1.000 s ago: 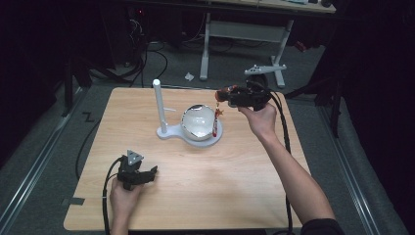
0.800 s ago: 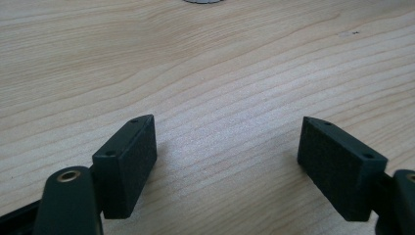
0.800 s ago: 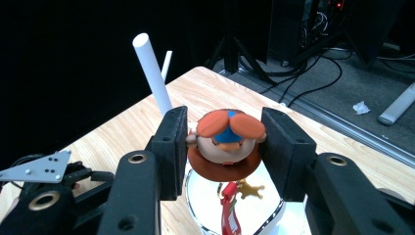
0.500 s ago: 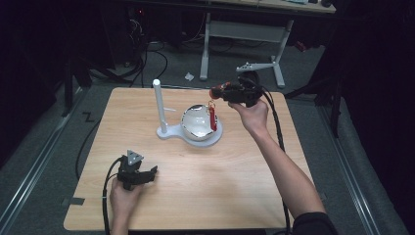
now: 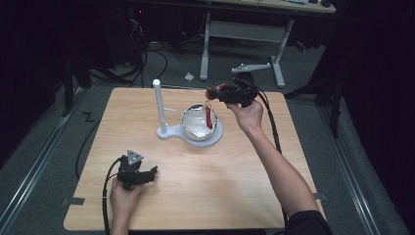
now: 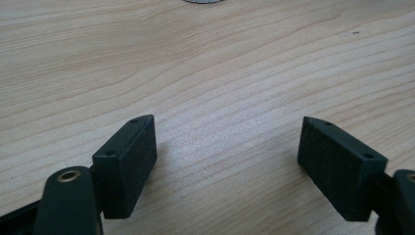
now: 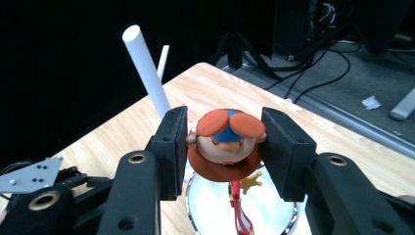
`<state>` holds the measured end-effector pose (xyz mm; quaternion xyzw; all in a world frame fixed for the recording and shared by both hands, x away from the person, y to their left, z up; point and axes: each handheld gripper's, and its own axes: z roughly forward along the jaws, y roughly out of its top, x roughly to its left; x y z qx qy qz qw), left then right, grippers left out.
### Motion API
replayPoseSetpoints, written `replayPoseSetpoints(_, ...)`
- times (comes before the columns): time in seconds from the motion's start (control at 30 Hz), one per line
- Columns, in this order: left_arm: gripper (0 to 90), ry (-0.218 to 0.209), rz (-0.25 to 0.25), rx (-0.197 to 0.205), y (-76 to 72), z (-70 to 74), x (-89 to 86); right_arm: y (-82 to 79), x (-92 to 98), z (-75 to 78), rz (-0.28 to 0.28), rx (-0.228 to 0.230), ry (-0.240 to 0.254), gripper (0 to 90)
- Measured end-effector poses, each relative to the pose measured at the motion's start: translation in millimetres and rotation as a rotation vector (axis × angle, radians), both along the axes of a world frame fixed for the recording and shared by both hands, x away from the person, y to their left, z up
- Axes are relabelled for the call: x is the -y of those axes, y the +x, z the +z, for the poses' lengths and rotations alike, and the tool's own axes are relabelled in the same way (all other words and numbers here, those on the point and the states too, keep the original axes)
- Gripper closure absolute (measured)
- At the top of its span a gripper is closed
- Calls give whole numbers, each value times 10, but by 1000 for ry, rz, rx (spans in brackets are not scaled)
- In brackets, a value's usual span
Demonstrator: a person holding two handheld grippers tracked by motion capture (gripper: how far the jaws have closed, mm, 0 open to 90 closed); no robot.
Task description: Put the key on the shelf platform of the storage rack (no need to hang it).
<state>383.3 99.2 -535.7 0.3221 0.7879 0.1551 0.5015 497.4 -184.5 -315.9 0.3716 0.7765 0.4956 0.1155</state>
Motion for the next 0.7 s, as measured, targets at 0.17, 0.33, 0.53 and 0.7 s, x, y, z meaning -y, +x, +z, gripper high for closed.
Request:
replayPoseSetpoints(0.17,228,-7,3,-4,0,3,4,26,-33,-108,12,-20,-3,550)
replayPoseSetpoints(0.33,227,-13,9,-7,-1,6,9,33,-63,-198,16,-38,0,550)
replayPoseSetpoints(0.53,226,3,3,1,-1,-3,4,31,-69,-335,11,-58,-10,550)
replayPoseSetpoints(0.7,227,3,1,3,0,-4,3,40,-63,-402,4,-61,-13,550)
